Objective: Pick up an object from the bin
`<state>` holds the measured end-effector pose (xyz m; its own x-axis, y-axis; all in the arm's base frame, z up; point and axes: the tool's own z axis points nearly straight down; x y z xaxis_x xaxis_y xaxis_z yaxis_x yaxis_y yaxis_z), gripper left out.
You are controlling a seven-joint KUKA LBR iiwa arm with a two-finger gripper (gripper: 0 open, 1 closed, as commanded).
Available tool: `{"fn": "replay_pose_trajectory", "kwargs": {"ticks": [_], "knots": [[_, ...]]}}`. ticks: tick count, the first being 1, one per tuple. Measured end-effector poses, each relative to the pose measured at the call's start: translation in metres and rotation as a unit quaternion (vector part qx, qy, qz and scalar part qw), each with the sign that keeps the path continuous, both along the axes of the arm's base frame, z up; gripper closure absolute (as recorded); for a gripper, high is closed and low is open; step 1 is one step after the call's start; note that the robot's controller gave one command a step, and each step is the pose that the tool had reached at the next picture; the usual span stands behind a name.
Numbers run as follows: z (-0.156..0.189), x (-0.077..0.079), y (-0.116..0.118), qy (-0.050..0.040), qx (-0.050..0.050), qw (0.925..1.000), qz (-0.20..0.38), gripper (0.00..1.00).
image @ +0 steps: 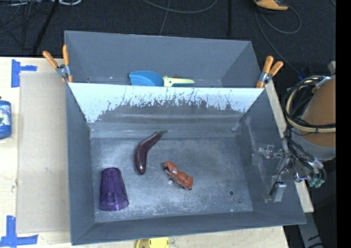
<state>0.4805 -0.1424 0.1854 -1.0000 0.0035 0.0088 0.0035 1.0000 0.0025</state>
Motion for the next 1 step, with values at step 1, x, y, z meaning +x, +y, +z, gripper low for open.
{"fn": "replay_pose_trajectory", "kwargs": {"ticks": [1], "knots": [[0.0044, 0.0017, 0.0006, -0.004, -0.001, 1.0, 0.002, 0.0]]}}
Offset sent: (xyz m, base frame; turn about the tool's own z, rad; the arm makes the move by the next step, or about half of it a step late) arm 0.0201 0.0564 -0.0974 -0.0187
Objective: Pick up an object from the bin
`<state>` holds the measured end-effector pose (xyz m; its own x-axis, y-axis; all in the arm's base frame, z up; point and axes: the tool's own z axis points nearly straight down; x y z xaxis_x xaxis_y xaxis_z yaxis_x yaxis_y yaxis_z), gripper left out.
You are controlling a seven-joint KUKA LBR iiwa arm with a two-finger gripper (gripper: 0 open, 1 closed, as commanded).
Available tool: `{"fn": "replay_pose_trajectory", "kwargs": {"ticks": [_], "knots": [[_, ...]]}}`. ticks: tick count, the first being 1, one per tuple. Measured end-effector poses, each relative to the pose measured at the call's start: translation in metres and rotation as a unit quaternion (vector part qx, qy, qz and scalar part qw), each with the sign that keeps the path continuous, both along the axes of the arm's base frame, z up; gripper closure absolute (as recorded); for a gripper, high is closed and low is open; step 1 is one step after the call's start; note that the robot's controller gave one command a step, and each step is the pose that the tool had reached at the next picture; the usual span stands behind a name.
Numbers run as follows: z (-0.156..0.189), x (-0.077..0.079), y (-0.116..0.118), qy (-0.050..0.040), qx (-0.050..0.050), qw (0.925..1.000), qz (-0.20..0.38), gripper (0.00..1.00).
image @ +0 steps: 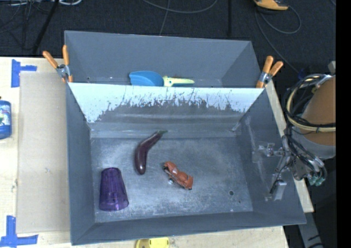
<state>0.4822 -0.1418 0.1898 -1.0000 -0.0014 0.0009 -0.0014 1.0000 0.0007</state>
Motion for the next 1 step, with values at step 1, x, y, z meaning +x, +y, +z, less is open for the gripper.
{"fn": "replay_pose_trajectory", "kwargs": {"ticks": [1], "knots": [[-0.0539, 0.0115, 0.0293, -0.0032, -0.001, 1.0, 0.002, 0.0]]}}
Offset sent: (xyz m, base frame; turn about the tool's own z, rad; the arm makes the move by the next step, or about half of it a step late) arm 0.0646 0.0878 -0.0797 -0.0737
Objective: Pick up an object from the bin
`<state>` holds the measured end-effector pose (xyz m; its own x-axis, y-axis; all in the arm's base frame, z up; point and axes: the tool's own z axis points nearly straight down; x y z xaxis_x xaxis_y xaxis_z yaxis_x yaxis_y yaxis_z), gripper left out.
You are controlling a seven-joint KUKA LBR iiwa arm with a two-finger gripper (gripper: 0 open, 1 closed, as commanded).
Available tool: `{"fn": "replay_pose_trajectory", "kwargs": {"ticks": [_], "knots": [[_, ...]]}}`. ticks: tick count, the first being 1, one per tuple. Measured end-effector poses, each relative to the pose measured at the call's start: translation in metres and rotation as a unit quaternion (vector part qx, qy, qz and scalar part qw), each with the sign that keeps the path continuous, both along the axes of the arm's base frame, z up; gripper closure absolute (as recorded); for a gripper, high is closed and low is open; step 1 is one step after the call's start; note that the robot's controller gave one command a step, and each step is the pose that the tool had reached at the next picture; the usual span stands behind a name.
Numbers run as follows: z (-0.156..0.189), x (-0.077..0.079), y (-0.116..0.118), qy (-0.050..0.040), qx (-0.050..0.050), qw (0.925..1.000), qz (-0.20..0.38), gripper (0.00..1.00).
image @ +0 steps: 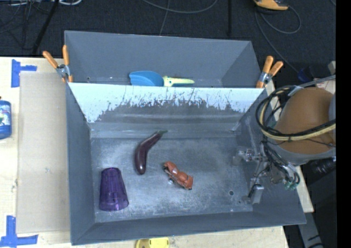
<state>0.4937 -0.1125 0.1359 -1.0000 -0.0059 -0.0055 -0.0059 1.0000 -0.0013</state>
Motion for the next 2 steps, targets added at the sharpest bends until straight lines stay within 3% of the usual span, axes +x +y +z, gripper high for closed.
{"fn": "replay_pose_trajectory", "kwargs": {"ticks": [1, 2], "knots": [[-0.029, 0.03, 0.038, 0.007, 0.001, 0.9998, 0.02, 0.0], [-0.026, 0.04, 0.083, 0.0017, 0.001, 0.9997, 0.025, 0.0]]}}
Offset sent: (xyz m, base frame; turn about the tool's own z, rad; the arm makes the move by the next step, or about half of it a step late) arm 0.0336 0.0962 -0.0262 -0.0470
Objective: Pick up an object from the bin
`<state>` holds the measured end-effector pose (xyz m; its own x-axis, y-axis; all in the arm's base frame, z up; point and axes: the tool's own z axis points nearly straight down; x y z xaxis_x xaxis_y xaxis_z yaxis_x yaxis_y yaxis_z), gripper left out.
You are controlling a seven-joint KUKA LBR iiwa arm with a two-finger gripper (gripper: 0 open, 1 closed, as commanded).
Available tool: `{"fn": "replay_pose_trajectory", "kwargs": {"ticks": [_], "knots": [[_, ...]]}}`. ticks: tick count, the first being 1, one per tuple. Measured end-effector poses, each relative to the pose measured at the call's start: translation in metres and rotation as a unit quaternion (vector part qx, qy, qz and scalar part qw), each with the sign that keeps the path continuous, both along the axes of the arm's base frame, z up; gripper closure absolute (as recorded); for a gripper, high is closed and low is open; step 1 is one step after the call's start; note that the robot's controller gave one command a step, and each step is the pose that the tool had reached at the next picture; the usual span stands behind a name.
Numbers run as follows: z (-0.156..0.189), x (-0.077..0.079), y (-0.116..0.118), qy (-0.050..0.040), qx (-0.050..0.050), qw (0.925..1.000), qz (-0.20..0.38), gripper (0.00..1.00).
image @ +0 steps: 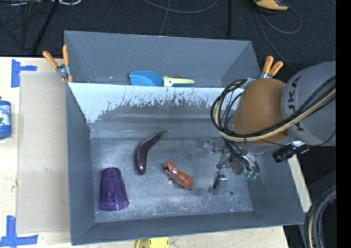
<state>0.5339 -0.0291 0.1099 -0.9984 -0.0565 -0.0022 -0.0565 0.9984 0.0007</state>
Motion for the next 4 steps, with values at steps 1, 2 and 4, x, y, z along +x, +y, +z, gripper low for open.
{"fn": "replay_pose_trajectory", "kwargs": {"ticks": [1, 2, 4], "knots": [[-0.016, 0.023, 0.024, 0.0004, 0.0, 1.0, 0.006, 0.0], [-0.039, 0.018, 0.079, 0.0019, 0.0, 0.9998, -0.017, 1.0], [-0.039, 0.018, 0.079, 0.002, 0.0, 0.9999, -0.016, 0.0]]}}
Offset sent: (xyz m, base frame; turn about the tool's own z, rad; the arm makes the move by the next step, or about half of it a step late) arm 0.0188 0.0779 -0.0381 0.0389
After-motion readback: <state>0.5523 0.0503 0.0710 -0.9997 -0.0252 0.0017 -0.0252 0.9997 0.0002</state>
